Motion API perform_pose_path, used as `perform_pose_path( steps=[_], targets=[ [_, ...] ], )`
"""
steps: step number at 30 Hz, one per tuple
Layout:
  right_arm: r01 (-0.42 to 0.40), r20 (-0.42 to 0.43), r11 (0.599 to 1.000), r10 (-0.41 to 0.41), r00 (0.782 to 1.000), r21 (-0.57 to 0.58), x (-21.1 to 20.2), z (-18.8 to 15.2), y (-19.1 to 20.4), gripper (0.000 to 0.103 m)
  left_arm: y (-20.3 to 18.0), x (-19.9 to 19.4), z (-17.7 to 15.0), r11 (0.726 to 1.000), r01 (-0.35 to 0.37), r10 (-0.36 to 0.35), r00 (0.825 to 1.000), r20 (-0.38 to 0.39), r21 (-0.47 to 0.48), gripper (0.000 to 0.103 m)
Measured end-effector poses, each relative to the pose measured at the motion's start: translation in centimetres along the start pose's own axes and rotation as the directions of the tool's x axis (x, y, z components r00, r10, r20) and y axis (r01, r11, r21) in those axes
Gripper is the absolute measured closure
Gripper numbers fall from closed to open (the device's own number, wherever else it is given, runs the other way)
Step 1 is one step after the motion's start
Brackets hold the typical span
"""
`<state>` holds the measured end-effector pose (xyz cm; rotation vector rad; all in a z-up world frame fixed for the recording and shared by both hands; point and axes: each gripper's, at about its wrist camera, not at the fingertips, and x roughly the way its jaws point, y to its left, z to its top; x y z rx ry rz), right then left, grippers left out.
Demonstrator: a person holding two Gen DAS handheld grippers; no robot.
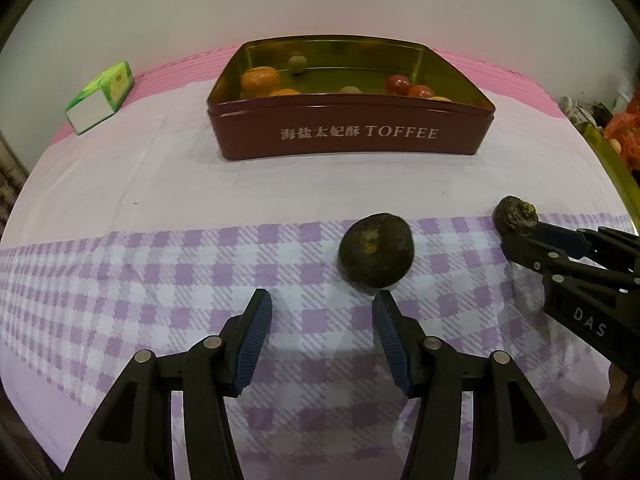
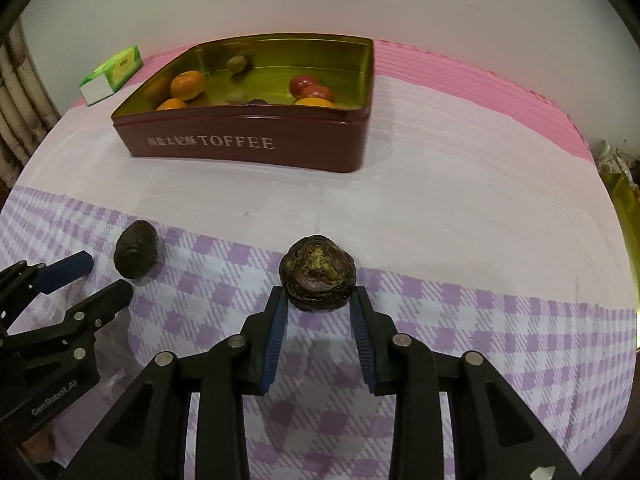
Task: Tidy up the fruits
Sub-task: 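Grasp the last dark brown fruit with the left tool while the right tool holds its fruit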
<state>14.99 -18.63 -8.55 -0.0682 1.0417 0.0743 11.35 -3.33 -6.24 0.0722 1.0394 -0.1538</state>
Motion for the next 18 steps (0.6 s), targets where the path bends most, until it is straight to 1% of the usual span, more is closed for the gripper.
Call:
perform_pose_path(
  steps=[5, 11, 18],
  targets=[
    [0.005, 0.001, 1.000, -0.005, 1.000, 0.027, -0.1, -0.2, -1.0, 0.073, -0.7, 0.7, 0.9, 1.000, 0.008, -0.008, 1.000, -0.004, 0.010, 0.048],
    [0.007, 0.004, 1.000, -0.007, 1.000, 0.028, -0.2, -0.3, -1.0, 0.073, -2.0, 1.0, 1.5, 0.999, 0.022, -0.021, 1.000, -0.007, 0.033, 0.048],
    [0.005, 0.005, 1.000, -0.006, 1.000, 0.028, -0.2, -0.3, -0.9, 0.073, -2.3, 1.8, 2.6, 0.999, 0.025, -0.025, 1.000, -0.012, 0.032, 0.048]
  ],
)
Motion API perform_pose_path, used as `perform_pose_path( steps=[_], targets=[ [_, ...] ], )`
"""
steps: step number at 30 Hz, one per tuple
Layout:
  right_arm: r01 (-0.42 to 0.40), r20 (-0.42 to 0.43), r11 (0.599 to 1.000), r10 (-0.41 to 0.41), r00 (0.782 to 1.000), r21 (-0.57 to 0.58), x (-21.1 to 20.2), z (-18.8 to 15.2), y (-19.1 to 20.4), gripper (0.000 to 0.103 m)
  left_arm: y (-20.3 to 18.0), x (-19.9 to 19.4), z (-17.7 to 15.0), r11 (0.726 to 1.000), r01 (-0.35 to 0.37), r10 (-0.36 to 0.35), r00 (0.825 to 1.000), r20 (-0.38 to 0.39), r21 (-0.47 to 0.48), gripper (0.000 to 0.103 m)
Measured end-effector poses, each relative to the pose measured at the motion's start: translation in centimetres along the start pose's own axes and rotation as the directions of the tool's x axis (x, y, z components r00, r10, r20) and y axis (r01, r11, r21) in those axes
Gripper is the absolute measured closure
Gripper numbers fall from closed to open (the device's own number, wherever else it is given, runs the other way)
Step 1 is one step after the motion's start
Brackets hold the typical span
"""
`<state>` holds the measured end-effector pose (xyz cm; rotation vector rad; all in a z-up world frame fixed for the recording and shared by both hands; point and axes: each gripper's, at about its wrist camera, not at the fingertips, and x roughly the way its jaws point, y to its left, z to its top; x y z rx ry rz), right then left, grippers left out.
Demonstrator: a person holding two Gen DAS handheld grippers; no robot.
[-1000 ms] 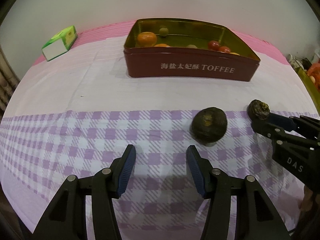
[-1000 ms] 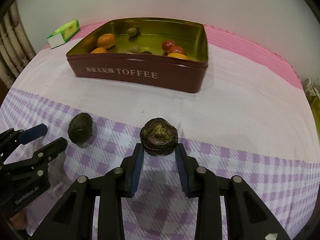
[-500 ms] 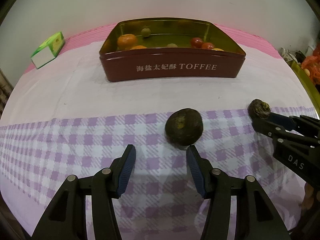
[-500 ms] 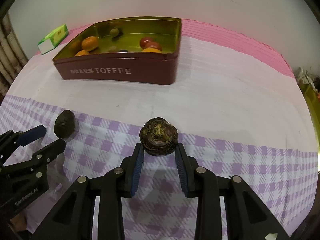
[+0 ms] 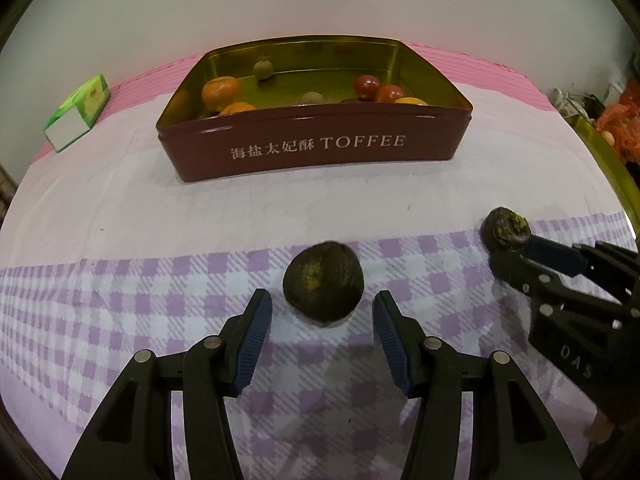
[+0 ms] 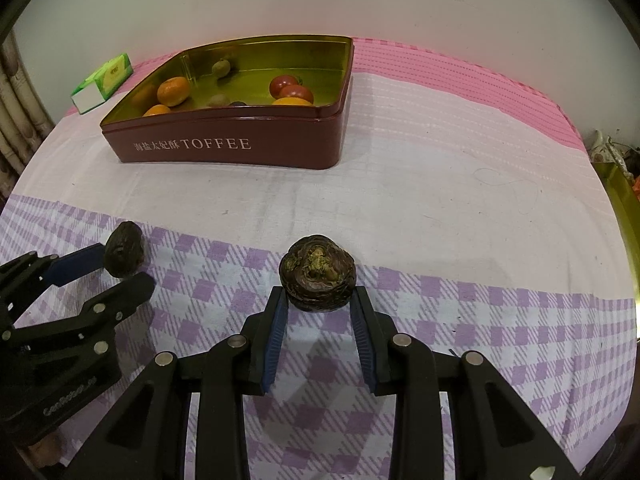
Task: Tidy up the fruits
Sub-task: 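Grasp the last dark brown fruit with the left tool while the right tool holds its fruit, then lift both dark brown fruits and carry them over the TOFFEE tin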
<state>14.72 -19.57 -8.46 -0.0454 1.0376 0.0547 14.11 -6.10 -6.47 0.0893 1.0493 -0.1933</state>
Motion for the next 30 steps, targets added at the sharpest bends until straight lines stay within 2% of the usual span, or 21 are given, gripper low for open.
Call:
perform_pose_path(
  steps=[10, 15, 30],
  targets=[
    [0.000, 0.001, 1.000, 0.000, 1.000, -0.001, 0.00, -0.02, -0.07, 0.073, -0.13, 0.29, 0.55, 1.000, -0.008, 0.008, 1.000, 0.001, -0.011, 0.051],
    [0.001, 0.001, 1.000, -0.001, 1.000, -0.002, 0.04, 0.03, -0.01, 0.073, 0.10, 0.14, 0.64, 1.000, -0.007, 0.007, 1.000, 0.012, -0.015, 0.064],
    [0.002, 0.004, 1.000, -0.002, 1.000, -0.005, 0.00, 0.13, -0.02, 0.073, 0.29, -0.43, 0.08, 1.000, -0.019, 0.019, 1.000, 0.016, -0.019, 0.065]
  ],
)
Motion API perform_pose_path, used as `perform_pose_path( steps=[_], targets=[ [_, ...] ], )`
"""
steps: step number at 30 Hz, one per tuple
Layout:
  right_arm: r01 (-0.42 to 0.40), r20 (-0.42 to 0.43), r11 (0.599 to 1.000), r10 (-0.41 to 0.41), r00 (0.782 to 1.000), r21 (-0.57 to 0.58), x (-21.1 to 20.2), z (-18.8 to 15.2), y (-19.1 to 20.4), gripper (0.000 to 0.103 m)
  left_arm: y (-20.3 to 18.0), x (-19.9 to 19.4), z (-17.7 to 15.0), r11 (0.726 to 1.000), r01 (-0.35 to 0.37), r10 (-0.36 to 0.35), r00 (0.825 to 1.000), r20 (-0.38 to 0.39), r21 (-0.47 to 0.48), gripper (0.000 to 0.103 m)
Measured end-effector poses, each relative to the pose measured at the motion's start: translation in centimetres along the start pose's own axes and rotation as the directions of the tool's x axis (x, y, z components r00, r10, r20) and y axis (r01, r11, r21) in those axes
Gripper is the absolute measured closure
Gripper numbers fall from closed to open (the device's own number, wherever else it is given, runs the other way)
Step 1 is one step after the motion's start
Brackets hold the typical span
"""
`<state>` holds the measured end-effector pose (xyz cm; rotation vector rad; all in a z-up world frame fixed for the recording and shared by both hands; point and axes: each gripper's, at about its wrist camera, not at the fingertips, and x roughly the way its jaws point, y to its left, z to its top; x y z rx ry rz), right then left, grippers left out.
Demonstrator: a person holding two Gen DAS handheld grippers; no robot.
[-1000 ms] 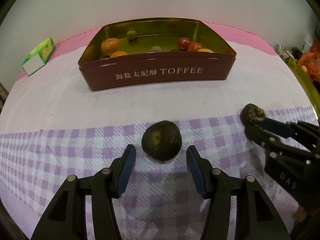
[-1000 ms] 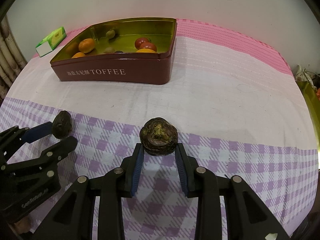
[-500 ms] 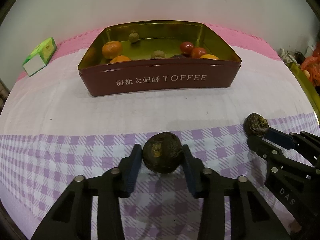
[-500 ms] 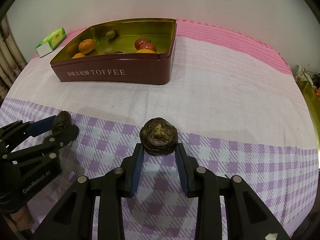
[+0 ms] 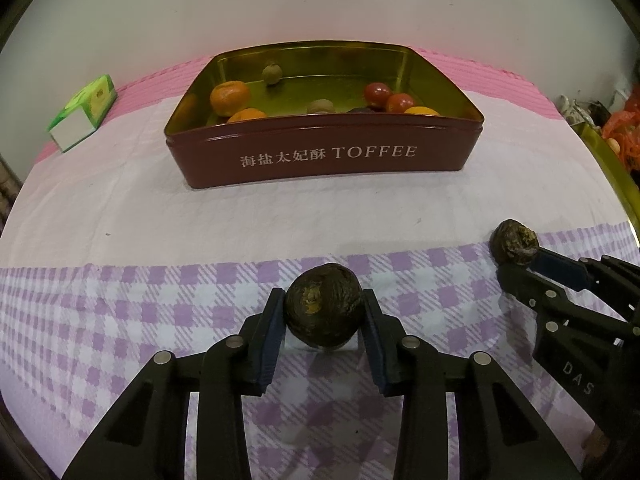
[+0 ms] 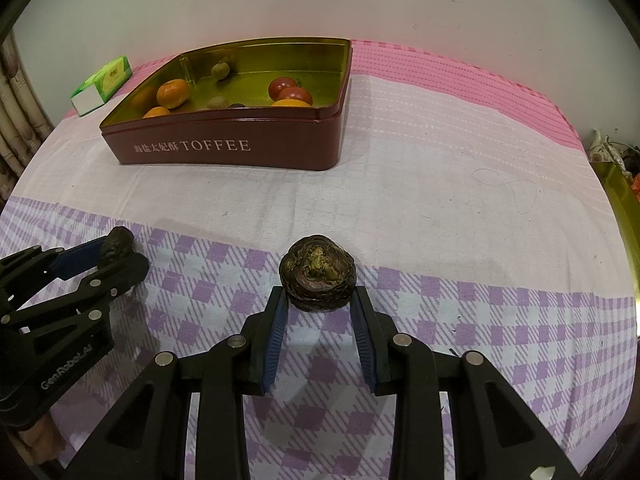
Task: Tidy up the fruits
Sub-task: 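Lift both dark brown fruits and carry them over the TOFFEE tin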
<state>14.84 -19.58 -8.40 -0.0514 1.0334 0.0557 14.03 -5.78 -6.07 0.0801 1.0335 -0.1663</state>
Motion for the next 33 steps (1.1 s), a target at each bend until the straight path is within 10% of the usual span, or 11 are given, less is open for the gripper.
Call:
perform_pose_path(
  steps=[33],
  targets=[
    [0.014, -0.029, 1.000, -0.014, 0.999, 0.001, 0.3, 0.4, 0.2, 0.074, 2.3, -0.7, -0.5, 0.999, -0.024, 0.025, 1.000, 0.006, -0.039, 0.065]
  ],
)
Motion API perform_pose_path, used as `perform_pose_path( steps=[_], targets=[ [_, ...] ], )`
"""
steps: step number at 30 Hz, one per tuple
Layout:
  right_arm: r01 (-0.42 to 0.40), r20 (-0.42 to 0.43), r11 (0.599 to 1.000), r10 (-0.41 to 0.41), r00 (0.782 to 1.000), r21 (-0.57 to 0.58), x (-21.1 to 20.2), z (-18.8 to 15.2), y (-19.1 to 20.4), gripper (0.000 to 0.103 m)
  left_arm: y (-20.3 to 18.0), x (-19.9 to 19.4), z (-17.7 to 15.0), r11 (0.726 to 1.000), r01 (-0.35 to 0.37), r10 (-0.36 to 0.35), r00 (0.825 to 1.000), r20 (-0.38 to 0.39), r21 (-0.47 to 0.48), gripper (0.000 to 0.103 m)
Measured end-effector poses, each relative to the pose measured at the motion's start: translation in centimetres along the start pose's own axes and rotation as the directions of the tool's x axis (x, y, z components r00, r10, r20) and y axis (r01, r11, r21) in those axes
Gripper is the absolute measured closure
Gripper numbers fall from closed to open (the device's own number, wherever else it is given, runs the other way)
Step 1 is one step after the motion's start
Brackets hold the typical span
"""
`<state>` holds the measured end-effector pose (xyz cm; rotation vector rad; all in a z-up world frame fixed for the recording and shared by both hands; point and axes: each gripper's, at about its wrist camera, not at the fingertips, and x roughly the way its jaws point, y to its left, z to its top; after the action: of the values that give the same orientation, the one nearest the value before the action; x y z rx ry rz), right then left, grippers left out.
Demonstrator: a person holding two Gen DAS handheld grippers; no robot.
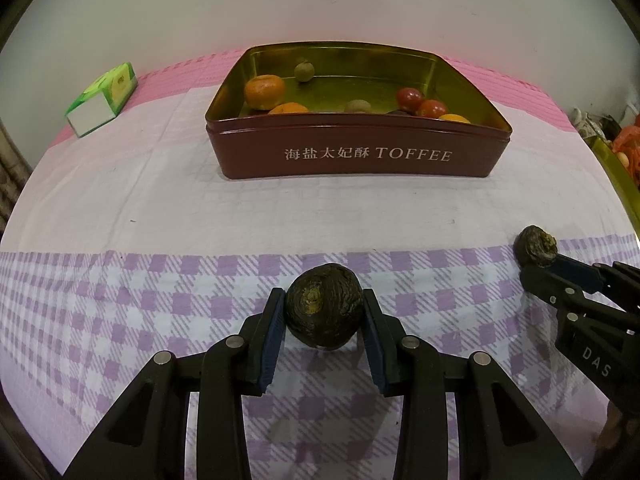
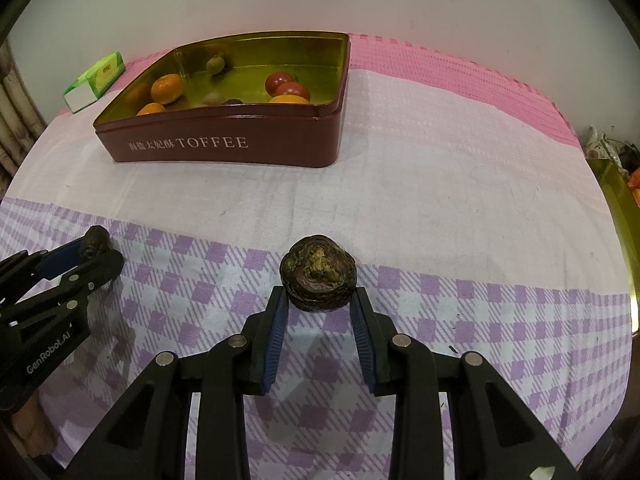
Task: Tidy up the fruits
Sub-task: 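Lift both dark brown fruits and carry them over the TOFFEE tin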
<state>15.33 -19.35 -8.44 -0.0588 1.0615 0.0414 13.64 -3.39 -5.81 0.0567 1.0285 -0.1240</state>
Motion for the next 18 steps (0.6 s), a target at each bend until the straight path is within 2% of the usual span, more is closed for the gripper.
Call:
perform_pose_path(
  steps=[18],
  targets=[
    [-0.021, -0.015, 1.000, 0.021, 1.000, 0.011, -0.10, 0.07, 0.03, 0.074, -0.02, -0.06, 0.10, 1.000, 0.004, -0.004, 1.000, -0.004, -0.020, 0.065]
  ],
)
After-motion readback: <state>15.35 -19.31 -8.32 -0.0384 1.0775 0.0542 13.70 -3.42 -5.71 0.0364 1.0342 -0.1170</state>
